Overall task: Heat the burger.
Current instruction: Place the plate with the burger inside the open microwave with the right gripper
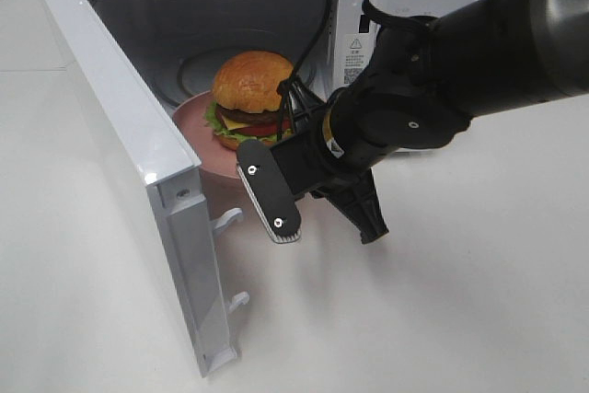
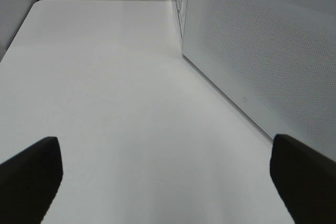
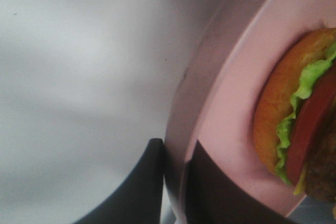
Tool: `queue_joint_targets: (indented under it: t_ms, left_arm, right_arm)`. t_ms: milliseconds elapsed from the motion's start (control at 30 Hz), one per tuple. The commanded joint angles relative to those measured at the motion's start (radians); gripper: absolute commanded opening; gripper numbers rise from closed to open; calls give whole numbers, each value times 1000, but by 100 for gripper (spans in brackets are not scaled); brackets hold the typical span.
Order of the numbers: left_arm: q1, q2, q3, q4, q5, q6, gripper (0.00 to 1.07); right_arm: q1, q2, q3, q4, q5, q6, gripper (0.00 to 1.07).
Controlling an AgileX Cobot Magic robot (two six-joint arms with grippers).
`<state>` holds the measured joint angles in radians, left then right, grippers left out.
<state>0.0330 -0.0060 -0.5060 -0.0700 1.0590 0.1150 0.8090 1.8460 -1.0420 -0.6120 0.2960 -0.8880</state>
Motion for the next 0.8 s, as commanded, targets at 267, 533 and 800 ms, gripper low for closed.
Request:
queue_joint_targets:
  t_ms: [267, 533, 800]
  left_arm:
    - [2, -19, 1, -4, -13, -4, 101]
    - [2, -19, 1, -4, -13, -4, 101]
    - [2, -19, 1, -1, -13, -4, 101]
  right_arm:
    - [-6, 54, -132, -9, -20, -81, 7]
    - [-6, 109, -226, -9, 20, -112, 8]
    - [-6, 176, -349, -9, 68, -117, 8]
